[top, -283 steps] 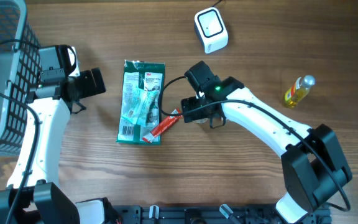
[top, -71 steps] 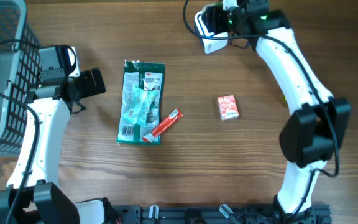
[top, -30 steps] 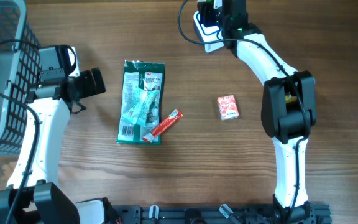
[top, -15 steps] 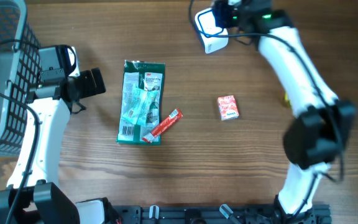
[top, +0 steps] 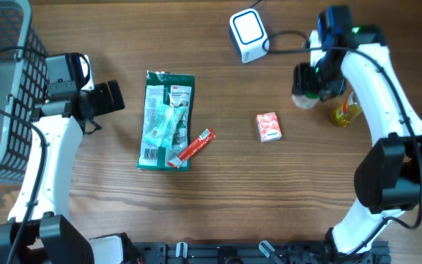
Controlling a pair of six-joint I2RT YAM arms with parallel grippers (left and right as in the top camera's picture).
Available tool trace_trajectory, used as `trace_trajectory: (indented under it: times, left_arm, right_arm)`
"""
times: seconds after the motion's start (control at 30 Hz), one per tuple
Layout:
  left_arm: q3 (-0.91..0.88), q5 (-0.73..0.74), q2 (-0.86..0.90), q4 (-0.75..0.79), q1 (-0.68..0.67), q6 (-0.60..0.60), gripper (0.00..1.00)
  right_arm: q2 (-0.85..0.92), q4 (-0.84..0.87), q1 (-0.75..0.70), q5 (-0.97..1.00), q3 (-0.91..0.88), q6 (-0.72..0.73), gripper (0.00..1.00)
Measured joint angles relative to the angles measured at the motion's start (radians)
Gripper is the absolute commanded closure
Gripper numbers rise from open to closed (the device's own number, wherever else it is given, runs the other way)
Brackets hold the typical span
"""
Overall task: Scan the item barcode
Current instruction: 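Set the jar down at the right side and release it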
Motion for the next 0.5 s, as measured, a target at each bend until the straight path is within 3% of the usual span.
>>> trace_trajectory:
  times: [0.17,0.23,0.43,0.5]
  left_arm:
    - [0.000,0.000,0.000,0.000,0.000,0.000,0.00]
    - [0.000,0.000,0.000,0.000,0.000,0.000,0.00]
    - [0.000,0.000,0.000,0.000,0.000,0.000,0.00]
    - [0.000,0.000,0.000,0.000,0.000,0.000,0.00]
  right_arm:
    - [0.006,0.114,0.000,0.037,-0.192,0.013,0.51]
    - [0.010,0.155,0.000,0.065,-0.250,0.019,0.23]
    - [0.012,0.233,0.000,0.102,-0.303,0.029,0.03]
    - [0.012,0.245,0.000,0.106,-0.303,0.031,0.00]
